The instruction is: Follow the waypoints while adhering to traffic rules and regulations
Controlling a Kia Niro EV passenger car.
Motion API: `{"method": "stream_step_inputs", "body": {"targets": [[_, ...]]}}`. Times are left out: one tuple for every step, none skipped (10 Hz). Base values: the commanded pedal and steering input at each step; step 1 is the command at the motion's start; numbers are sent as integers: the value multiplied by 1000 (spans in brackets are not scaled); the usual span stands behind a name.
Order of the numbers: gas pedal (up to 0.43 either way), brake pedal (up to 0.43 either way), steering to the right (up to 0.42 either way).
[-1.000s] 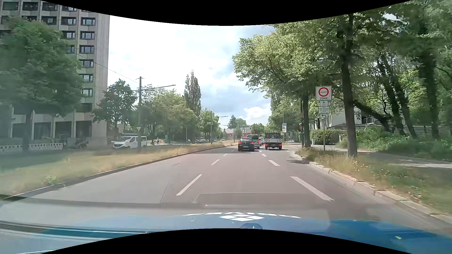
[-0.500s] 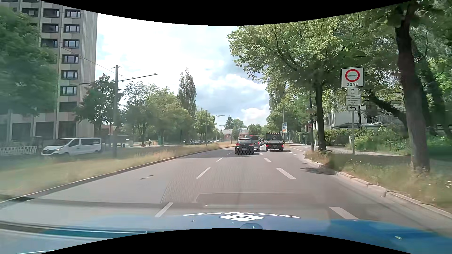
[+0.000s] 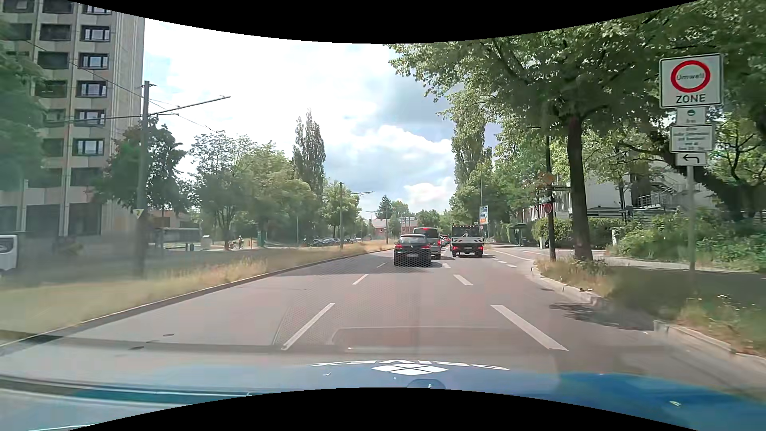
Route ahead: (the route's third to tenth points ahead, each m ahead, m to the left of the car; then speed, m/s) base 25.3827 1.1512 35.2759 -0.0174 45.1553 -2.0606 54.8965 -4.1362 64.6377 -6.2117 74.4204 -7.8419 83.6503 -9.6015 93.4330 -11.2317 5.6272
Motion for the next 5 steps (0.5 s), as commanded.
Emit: {"method": "stream_step_inputs", "body": {"targets": [[0,0,19],[0,0,18],[0,0,17],[0,0,16],[0,0,17]]}}
